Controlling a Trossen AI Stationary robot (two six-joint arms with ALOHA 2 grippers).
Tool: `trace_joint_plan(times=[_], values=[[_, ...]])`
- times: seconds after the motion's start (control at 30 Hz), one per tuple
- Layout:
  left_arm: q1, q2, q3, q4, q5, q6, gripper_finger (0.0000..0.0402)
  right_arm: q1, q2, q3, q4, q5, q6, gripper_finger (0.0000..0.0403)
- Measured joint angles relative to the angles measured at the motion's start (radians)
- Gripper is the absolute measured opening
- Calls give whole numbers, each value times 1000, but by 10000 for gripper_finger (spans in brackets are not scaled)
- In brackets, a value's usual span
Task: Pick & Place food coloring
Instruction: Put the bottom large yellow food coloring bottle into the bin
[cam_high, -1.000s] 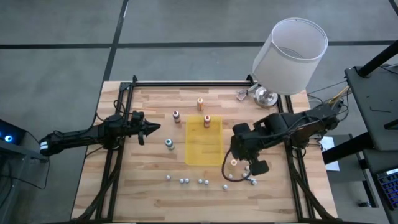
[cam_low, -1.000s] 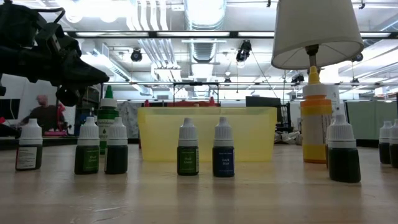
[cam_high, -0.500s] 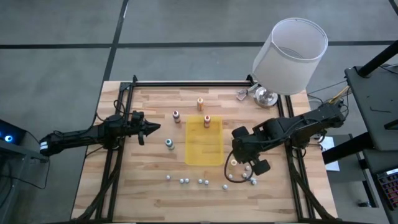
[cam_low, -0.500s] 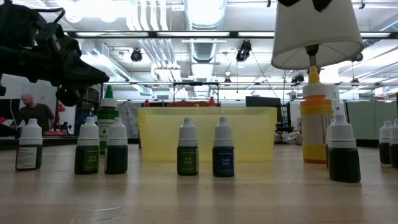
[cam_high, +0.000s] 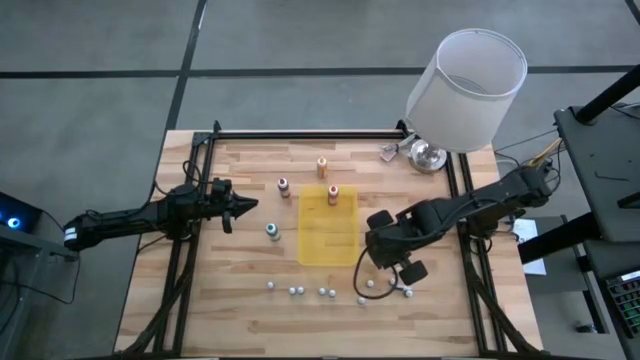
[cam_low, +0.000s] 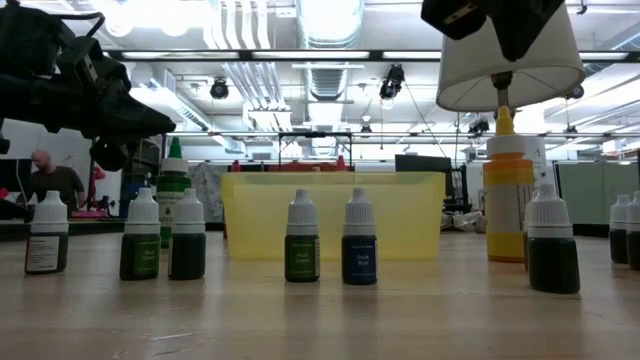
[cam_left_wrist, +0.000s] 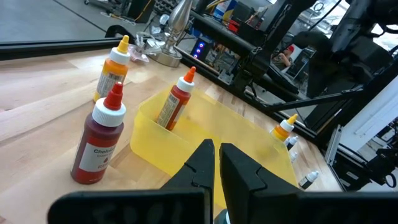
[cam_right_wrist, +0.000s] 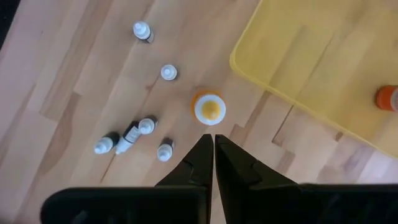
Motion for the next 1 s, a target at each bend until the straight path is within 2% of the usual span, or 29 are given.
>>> trace_joint_plan(times=[0.4,0.53,0.8,1.0], values=[[0,0,0,0,0,0,0,0,61,-3,40,0,16,20],[0,0,0,0,0,0,0,-2,65,-3,40,-17,17,55],[0,0,0,0,0,0,0,-5,69,-10,59,-27,13,152],[0,0,0,0,0,0,0,-15,96,-16,60,-25,4,196]])
